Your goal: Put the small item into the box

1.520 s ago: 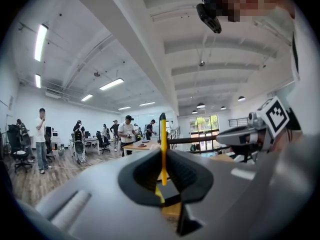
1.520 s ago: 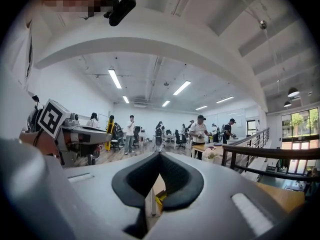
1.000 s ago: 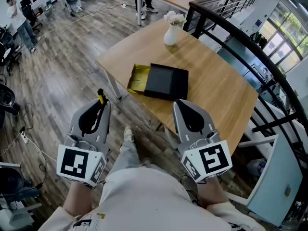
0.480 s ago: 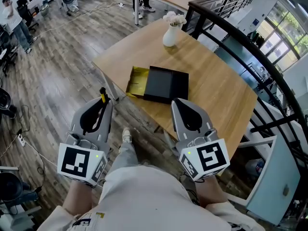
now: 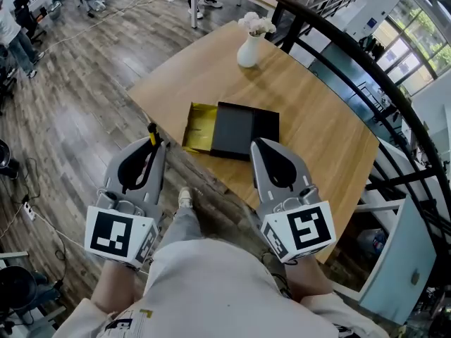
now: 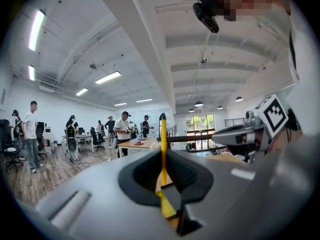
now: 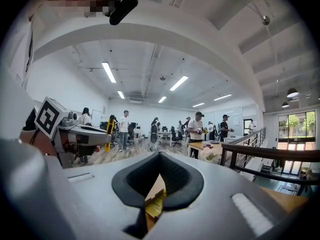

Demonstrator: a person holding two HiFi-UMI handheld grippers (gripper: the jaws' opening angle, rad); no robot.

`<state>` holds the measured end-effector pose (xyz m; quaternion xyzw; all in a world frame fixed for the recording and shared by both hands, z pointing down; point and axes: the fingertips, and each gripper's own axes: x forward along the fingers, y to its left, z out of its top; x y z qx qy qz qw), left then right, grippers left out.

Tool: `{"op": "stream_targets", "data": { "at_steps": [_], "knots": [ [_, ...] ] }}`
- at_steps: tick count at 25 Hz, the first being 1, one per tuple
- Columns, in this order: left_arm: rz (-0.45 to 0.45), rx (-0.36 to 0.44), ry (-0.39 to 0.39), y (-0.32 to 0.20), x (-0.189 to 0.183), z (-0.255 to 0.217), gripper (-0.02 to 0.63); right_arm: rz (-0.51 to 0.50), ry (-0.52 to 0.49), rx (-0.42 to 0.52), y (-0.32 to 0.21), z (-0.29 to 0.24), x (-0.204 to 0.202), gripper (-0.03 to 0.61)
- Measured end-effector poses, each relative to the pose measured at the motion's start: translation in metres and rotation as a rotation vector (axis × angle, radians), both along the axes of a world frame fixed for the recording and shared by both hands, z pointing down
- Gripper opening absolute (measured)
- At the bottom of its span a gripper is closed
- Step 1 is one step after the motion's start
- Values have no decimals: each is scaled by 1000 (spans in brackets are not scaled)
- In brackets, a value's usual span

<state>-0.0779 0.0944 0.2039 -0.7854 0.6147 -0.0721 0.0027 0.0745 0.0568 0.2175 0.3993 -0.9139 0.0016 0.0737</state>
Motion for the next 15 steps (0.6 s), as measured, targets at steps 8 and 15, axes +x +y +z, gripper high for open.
{"op": "stream_targets", "data": {
  "at_steps": [8,15],
  "knots": [
    [51,-4,-15,-75,-30,1,23,33,10,-17,-68,-1,-38,0],
    [115,4,2,-134,-62,-7,23,71,18,-10,-122,-10,-78,-2]
  ]
}}
